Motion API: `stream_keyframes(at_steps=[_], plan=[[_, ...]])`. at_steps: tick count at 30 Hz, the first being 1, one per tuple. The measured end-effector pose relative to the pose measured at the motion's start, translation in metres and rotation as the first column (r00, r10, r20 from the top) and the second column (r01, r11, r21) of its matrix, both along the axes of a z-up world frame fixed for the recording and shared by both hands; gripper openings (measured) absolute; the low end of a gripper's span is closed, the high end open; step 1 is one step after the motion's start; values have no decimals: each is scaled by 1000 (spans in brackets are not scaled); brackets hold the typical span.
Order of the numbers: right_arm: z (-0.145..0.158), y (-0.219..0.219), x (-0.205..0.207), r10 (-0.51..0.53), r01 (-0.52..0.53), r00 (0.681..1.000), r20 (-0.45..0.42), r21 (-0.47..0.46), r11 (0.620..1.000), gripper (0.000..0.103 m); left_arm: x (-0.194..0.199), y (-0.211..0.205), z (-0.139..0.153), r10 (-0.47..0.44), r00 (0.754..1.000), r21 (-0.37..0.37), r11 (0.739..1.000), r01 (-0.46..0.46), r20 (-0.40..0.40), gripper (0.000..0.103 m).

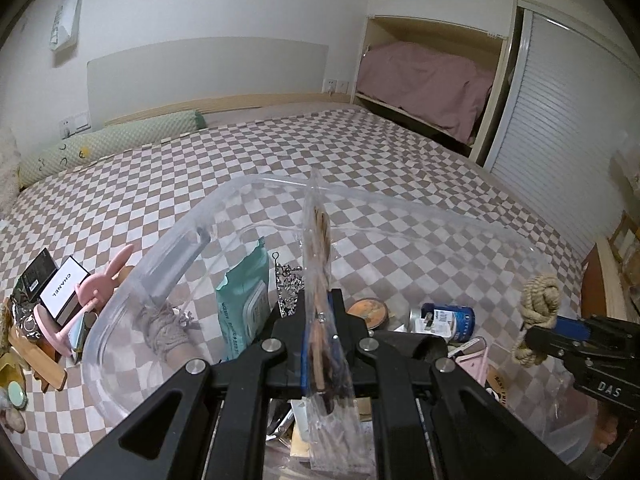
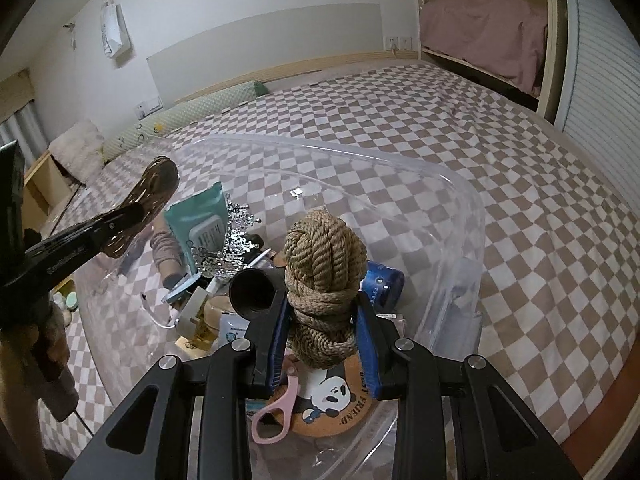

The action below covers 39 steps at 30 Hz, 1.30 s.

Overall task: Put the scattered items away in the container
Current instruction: 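Open both tools to drop the rope knot and bagged rope into the box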

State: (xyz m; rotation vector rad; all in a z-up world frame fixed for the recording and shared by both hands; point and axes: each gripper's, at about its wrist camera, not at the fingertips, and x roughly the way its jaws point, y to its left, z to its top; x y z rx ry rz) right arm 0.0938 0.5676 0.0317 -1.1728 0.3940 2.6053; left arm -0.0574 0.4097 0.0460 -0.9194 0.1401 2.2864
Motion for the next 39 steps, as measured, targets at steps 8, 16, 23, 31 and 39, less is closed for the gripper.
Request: stream_keyframes(at_steps=[8,16,23,31,39], plan=[[1,-3,-2,10,-11,1000,28,42,999,38,-6,-1,-9,8,1000,-6,1000,-8,25,8],[6,-11,-1,37,-37,999,5,52,998,60,-9,0,-16,20,998,-20,1000,-19,51,8],[6,-12,-2,51,-51,999,-8,16,999,61,-10,-5,-18,45,997,-4,999,-45,62,56],[9,-23,0,70,-70,997,-25,14,997,61,-7,-15,-13,55,996,5,998,-55,66,59],[15,-35,3,66,-63,995,-69,54,997,78,-2,-30,-10,77,995,32,996,-80,66,97]])
